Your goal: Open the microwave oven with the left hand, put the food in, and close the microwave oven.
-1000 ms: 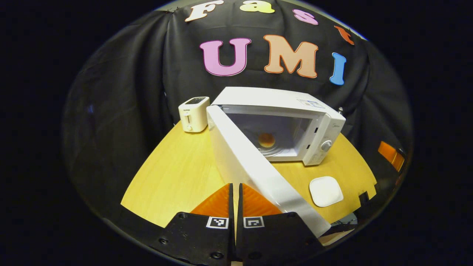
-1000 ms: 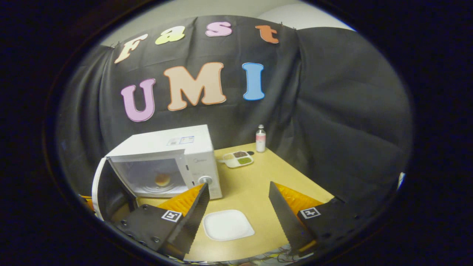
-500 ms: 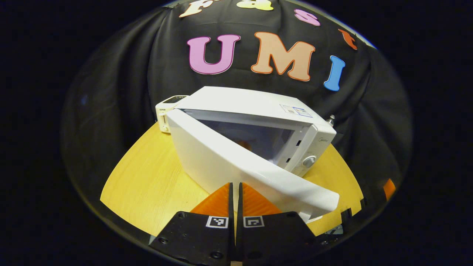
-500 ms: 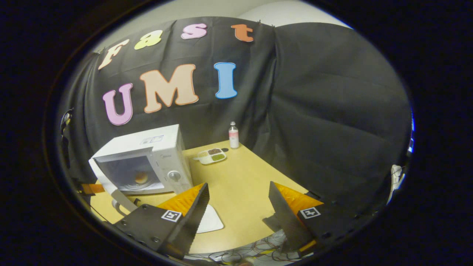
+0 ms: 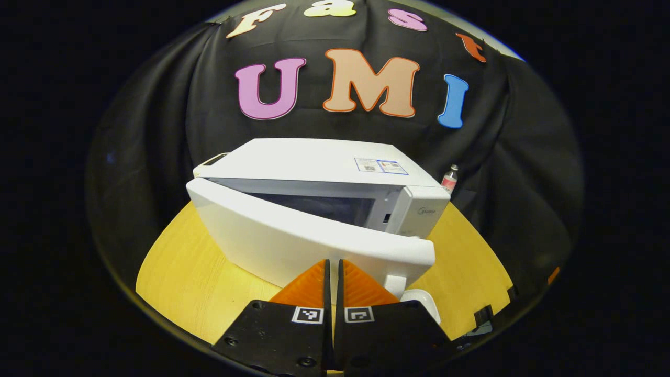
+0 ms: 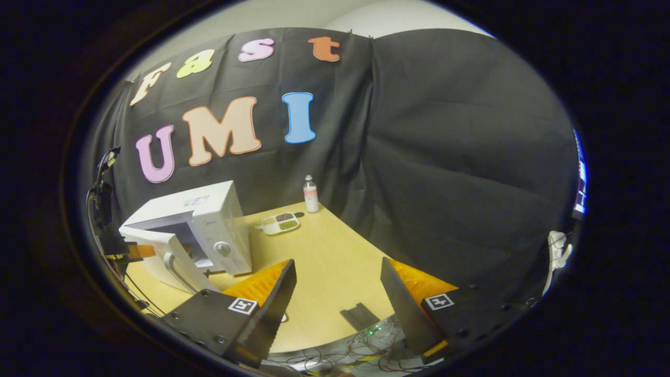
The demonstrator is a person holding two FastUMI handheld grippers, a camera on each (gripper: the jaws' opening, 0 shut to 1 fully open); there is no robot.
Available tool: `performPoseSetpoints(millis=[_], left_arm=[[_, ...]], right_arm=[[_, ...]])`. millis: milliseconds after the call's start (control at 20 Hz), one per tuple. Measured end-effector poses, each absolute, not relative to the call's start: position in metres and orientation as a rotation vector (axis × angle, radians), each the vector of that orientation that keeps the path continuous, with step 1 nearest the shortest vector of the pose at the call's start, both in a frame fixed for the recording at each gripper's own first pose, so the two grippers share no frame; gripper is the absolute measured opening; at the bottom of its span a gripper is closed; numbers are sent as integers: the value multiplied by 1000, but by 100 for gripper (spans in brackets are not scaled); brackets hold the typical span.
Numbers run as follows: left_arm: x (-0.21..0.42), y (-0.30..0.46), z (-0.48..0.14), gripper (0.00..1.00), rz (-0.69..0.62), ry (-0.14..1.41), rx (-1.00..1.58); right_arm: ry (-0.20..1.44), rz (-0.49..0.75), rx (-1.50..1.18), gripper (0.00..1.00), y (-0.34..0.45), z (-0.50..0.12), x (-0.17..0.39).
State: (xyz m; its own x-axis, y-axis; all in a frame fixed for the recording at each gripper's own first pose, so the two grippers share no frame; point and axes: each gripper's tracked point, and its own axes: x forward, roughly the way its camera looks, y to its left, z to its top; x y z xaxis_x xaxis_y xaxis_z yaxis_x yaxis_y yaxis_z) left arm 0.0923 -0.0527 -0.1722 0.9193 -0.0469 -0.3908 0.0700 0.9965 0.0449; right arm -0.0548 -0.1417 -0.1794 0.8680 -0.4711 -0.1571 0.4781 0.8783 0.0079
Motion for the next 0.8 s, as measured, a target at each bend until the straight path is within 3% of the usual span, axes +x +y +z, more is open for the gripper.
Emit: performPoseSetpoints(millis=[800], left_arm=[[154, -90, -176, 0, -26, 394, 55]], right_arm=[[173, -408, 26, 99, -156, -179, -37]])
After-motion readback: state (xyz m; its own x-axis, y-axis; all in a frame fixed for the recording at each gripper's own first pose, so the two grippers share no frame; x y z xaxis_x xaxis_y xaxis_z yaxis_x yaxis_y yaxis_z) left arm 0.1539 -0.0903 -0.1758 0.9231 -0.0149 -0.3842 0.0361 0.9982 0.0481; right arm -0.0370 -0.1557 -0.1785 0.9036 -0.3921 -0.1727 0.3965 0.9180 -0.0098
